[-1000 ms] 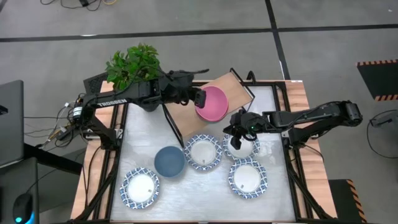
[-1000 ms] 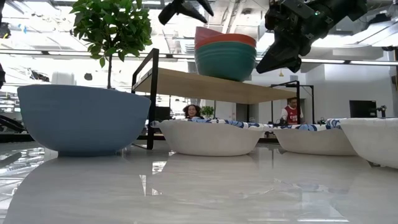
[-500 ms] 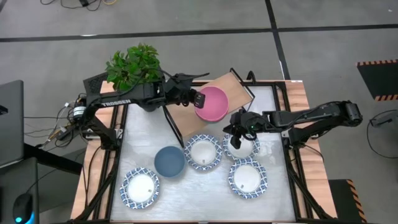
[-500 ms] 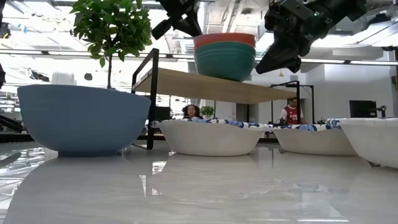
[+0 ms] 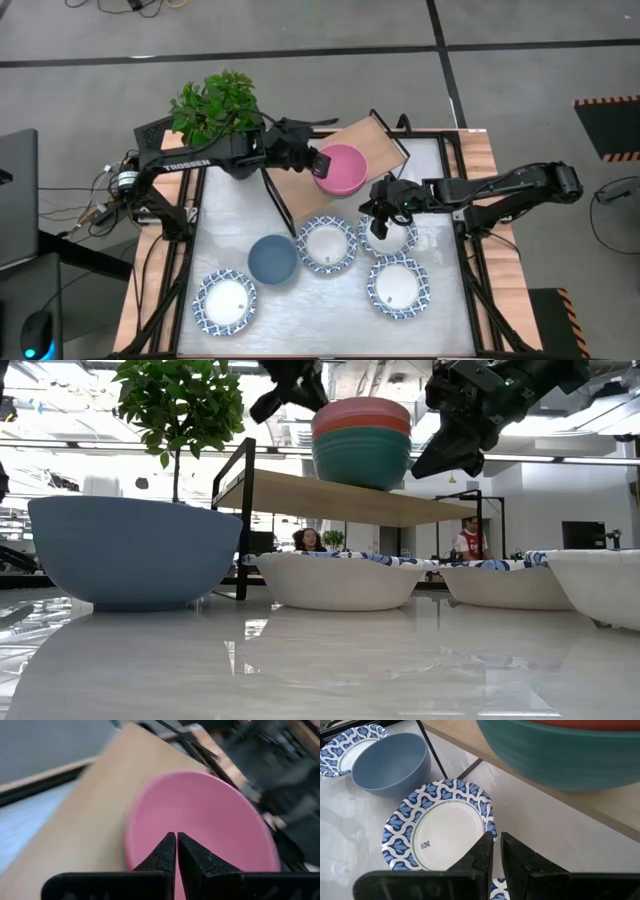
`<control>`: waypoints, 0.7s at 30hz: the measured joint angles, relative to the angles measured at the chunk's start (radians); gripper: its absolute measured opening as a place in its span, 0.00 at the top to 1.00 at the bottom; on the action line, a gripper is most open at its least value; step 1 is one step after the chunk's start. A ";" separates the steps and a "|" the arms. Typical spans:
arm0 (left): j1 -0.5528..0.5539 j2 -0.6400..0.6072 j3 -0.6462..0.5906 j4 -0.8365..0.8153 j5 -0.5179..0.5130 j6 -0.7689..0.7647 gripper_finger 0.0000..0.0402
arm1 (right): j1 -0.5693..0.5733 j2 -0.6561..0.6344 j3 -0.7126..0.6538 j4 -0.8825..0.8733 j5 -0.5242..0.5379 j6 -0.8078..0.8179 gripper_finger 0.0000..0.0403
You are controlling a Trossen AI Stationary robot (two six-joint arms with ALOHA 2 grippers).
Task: Place and stack bowls onto a shelf
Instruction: Stack the blue bowl on the pink bowl on the shelf
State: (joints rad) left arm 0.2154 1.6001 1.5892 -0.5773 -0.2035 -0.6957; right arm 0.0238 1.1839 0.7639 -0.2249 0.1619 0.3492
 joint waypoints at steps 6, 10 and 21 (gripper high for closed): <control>-0.057 -0.060 0.052 -0.115 0.292 0.065 0.99 | 0.000 0.000 0.000 -0.001 0.000 0.000 0.84; -0.167 -0.078 0.051 -0.283 0.272 0.032 0.95 | 0.000 0.000 0.000 -0.002 0.000 0.000 0.84; -0.503 -0.077 0.049 -0.660 0.020 -0.247 0.57 | 0.000 0.000 0.000 0.001 0.001 -0.002 0.84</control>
State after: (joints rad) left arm -0.2871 1.5230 1.6382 -1.2376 -0.1839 -0.9427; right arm 0.0238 1.1839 0.7639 -0.2241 0.1627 0.3470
